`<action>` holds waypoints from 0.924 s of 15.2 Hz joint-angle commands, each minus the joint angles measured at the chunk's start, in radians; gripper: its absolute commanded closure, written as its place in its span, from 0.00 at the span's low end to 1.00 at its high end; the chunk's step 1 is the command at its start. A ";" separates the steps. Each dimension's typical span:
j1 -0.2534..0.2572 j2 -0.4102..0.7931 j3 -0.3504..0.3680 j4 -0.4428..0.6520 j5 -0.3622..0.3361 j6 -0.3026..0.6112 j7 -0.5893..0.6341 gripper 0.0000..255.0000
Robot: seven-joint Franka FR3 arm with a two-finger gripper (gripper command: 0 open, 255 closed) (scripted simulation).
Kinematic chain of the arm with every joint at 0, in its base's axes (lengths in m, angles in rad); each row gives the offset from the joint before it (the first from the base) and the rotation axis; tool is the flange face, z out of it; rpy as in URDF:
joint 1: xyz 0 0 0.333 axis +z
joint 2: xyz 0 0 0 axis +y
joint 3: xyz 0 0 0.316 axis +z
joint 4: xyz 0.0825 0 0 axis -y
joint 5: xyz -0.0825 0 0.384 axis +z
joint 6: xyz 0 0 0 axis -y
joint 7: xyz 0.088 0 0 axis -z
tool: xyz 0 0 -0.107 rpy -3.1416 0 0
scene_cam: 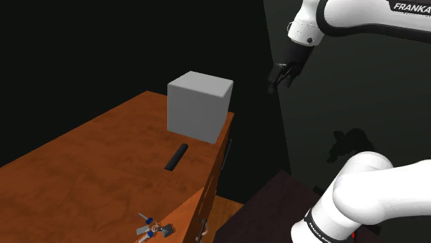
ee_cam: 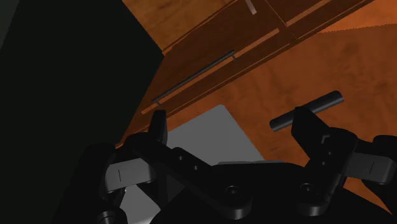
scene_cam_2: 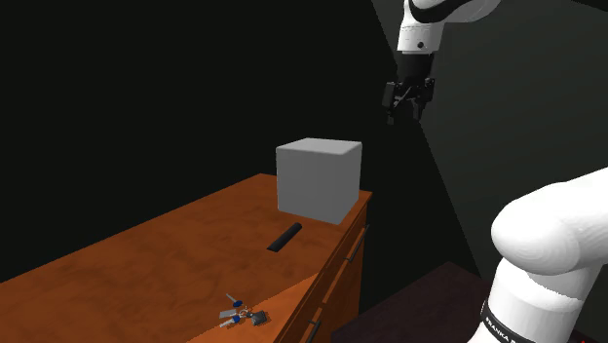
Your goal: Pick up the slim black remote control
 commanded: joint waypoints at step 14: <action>-0.049 0.223 0.268 -0.159 0.089 0.356 0.499 0.00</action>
